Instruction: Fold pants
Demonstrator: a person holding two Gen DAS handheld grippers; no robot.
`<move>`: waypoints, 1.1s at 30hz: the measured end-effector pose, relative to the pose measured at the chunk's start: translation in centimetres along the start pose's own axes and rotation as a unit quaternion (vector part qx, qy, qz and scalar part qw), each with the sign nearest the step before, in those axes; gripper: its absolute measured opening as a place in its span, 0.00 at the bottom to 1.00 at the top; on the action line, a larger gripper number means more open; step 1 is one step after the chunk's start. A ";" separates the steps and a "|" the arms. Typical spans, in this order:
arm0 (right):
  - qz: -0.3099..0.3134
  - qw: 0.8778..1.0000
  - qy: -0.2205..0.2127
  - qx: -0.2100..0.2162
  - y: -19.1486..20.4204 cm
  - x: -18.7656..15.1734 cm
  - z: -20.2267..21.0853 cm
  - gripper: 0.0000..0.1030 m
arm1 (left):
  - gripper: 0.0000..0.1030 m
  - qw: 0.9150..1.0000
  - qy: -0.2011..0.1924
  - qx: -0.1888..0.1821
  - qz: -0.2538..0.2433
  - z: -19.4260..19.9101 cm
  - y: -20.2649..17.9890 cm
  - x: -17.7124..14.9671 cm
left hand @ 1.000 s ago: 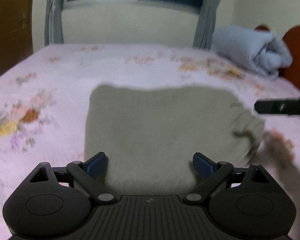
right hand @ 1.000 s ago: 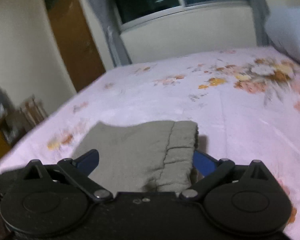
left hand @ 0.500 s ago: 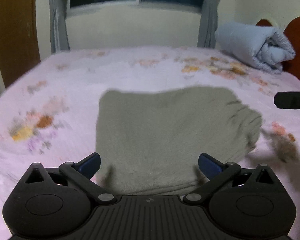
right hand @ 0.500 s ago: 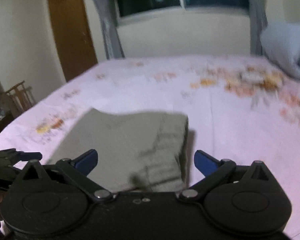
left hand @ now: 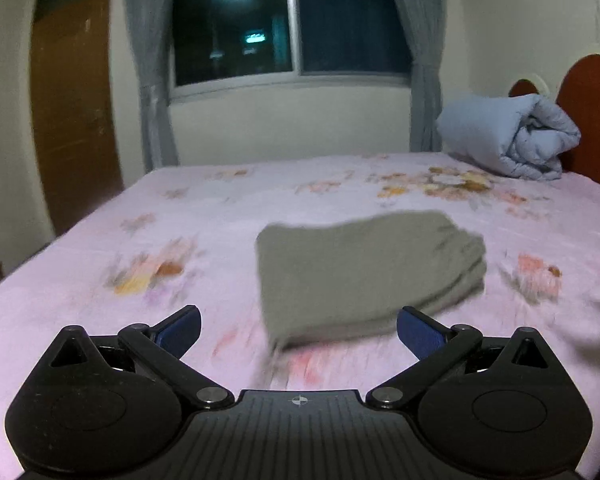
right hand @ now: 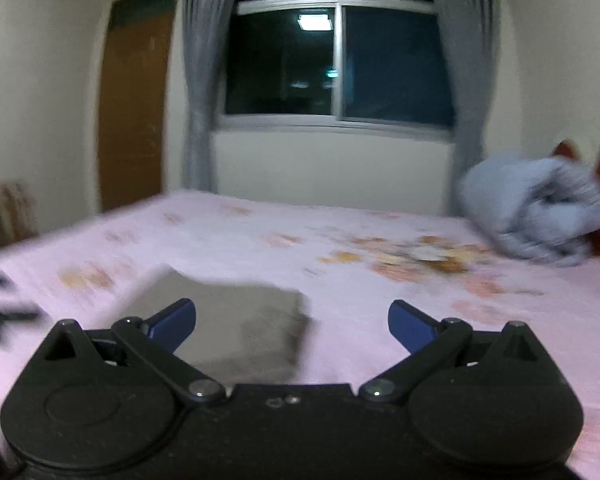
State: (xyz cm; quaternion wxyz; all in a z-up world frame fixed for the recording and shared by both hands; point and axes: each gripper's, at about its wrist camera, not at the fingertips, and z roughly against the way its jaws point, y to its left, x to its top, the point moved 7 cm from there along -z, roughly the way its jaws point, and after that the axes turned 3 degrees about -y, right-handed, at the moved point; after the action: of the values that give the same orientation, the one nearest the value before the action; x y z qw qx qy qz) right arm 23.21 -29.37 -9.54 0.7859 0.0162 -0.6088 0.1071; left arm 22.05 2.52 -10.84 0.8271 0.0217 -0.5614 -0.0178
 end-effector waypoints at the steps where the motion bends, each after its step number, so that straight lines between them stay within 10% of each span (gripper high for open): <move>1: 0.000 1.000 0.005 -0.003 -0.4 -1.2 0.8 0.94 | 1.00 1.000 -0.003 -0.002 0.015 0.9 0.3 -0.7; 33: -0.043 0.998 0.010 -0.044 -1.5 -5.3 4.8 0.94 | 1.00 0.998 -0.052 -0.004 0.030 5.2 -1.3 -3.0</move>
State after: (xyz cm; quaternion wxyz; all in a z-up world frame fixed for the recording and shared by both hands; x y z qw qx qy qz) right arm 17.64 -32.36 -13.21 0.7957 0.0068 -0.6040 0.0460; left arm 16.10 1.32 -11.82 0.7968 0.0012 -0.6042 0.0036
